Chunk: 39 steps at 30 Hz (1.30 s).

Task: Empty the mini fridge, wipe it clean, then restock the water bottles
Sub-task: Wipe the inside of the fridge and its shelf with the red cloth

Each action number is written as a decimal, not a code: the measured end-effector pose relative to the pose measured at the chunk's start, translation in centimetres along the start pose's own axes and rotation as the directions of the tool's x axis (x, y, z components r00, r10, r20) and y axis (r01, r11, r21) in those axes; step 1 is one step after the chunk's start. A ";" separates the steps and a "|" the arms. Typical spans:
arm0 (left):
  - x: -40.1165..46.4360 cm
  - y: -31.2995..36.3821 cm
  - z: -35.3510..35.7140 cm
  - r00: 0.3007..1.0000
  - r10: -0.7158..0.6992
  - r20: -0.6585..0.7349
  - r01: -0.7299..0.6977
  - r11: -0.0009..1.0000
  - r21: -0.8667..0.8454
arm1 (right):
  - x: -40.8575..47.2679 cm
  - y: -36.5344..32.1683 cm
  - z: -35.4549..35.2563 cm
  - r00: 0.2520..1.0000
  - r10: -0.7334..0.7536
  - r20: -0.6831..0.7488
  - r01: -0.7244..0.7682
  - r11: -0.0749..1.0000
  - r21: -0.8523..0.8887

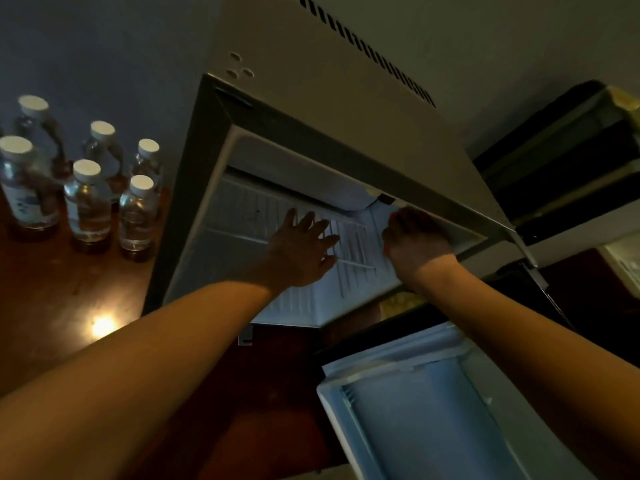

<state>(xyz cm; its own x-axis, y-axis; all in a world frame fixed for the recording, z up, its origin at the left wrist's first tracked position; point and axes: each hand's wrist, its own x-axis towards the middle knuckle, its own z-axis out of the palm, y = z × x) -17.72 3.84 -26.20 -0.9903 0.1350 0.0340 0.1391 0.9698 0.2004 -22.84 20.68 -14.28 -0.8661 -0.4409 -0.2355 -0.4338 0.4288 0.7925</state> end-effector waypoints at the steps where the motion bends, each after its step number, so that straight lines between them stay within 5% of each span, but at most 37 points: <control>1: 0.0 0.0 0.1 1.000 0.006 -0.006 -0.006 1.000 0.018 | 0.2 -0.4 1.2 0.998 0.055 -0.028 -0.053 0.996 0.067; 13: 0.0 -0.4 1.4 0.996 0.041 -0.073 -0.034 0.995 0.098 | 0.5 -3.7 2.2 0.970 0.188 -0.156 -0.127 0.934 0.333; 16: -0.3 -0.4 1.1 0.995 0.032 -0.099 -0.025 0.997 0.070 | -0.5 -1.9 1.2 0.980 0.170 -0.102 -0.141 0.960 0.242; 20: -0.6 -0.3 0.7 0.994 0.021 -0.104 -0.016 0.999 0.047 | -1.9 0.9 -2.1 0.989 0.110 0.100 -0.094 0.984 -0.150; 39: -0.7 0.5 0.7 0.992 -0.093 -0.090 0.093 0.996 0.002 | -3.3 -3.4 2.0 1.000 -0.007 0.012 0.009 0.989 -0.149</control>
<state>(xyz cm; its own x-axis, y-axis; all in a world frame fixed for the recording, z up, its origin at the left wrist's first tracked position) -16.99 4.40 -26.78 -0.9943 0.0256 0.1033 0.0460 0.9785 0.2009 -19.03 22.23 -17.27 -0.8658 -0.4345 -0.2482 -0.3999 0.3026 0.8652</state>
